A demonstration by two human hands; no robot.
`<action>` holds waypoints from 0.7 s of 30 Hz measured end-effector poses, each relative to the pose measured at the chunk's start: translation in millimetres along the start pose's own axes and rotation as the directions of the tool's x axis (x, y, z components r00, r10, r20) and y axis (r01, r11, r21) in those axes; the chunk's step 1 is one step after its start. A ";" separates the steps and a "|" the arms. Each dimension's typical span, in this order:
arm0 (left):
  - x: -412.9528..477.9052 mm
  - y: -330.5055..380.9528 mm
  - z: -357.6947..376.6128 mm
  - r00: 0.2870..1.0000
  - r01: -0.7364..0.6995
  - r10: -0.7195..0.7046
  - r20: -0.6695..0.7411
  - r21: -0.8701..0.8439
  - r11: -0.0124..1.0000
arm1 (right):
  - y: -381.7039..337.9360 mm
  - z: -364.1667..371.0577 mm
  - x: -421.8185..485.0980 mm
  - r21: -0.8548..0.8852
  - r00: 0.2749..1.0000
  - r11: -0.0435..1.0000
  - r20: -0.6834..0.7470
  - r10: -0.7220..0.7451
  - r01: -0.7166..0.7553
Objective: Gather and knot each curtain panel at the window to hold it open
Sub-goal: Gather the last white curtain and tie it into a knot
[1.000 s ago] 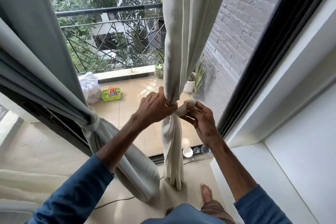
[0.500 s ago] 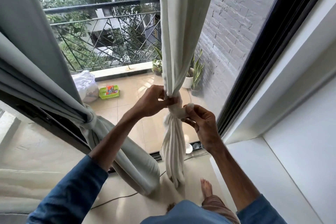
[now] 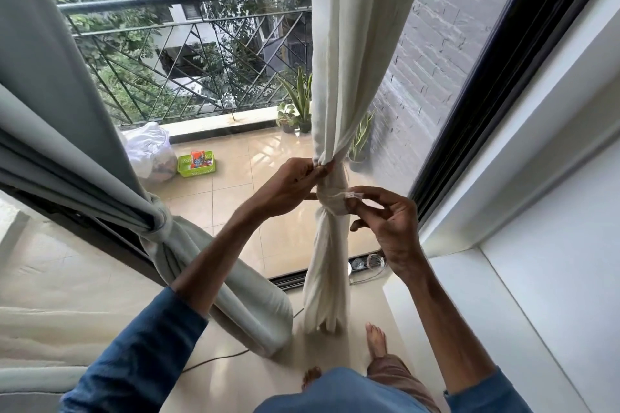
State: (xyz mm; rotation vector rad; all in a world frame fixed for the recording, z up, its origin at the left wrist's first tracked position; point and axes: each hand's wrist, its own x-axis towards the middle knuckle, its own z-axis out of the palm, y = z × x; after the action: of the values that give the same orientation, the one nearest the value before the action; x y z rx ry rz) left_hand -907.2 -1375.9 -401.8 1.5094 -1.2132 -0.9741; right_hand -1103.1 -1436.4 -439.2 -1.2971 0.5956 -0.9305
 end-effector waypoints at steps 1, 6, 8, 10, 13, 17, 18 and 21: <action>1.1 -0.5 0.7 1.000 -0.010 0.010 -0.008 0.026 1.000 | -1.7 0.4 1.7 -0.014 1.000 1.000 0.004 -0.012 0.012; 2.5 -1.0 4.4 0.998 -0.054 0.056 -0.015 0.114 0.992 | -15.0 5.7 16.3 -0.123 0.996 0.990 0.067 -0.067 0.074; 2.4 0.4 7.0 0.999 -0.039 0.041 -0.019 0.101 0.994 | -19.8 6.8 23.7 -0.134 0.995 0.987 0.062 -0.077 0.085; 2.8 1.2 7.8 0.999 -0.027 0.030 -0.036 0.073 0.997 | -22.8 7.0 28.7 -0.135 0.996 0.988 0.051 -0.074 0.080; 4.7 1.0 7.7 0.999 0.005 -0.002 -0.053 0.045 0.999 | -24.3 7.8 32.0 -0.126 0.999 0.991 0.024 -0.042 0.045; 5.8 -1.2 9.0 0.998 0.017 -0.014 -0.065 0.036 0.999 | -22.1 7.9 34.3 -0.120 1.000 0.993 0.019 -0.015 0.018; 5.9 -1.7 9.0 0.997 0.021 -0.020 -0.068 0.028 0.999 | -21.1 7.6 34.6 -0.120 1.000 0.993 0.015 -0.010 0.012; 6.3 -1.7 9.4 0.997 0.023 -0.021 -0.077 0.029 0.999 | -17.7 6.3 36.4 -0.151 1.000 0.988 0.000 -0.012 0.012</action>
State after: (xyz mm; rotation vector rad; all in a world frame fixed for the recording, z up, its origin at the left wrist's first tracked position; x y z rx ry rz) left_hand -914.5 -1383.7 -405.9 1.5723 -1.1633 -0.9083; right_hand -1083.2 -1463.8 -416.2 -1.4371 0.6696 -0.9095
